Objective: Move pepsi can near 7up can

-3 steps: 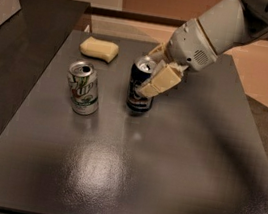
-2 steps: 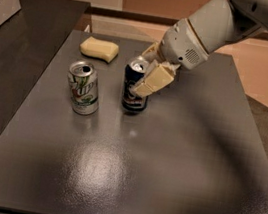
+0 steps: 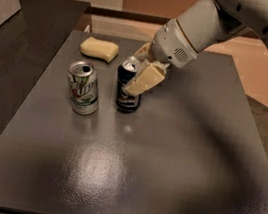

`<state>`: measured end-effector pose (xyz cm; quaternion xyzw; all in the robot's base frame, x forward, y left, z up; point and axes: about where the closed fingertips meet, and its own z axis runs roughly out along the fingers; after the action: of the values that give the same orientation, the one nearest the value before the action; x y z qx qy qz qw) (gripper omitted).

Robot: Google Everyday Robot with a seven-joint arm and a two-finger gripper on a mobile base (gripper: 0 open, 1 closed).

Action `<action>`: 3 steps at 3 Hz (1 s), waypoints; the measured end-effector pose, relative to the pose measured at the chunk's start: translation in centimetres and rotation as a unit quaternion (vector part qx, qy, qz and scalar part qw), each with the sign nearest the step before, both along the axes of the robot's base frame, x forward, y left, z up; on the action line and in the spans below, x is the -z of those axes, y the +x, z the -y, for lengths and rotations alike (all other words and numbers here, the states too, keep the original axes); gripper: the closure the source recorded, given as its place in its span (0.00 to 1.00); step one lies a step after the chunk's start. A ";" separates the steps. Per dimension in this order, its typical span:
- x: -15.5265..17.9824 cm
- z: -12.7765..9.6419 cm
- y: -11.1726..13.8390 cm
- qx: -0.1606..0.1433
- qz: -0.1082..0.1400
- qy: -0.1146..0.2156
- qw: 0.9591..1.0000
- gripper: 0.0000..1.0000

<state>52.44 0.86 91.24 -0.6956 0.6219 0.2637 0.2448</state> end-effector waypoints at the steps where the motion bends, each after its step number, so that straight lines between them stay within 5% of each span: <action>1: 0.6 -0.7 0.4 0.004 -0.002 0.002 1.000 0.60; 3: 1.1 -2.0 0.8 0.005 0.001 0.010 1.000 0.13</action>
Offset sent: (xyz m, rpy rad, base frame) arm 0.0105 0.0208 -0.0124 0.0324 0.0094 -0.0247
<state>53.25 2.90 90.11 -0.6901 0.6228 0.2679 0.2532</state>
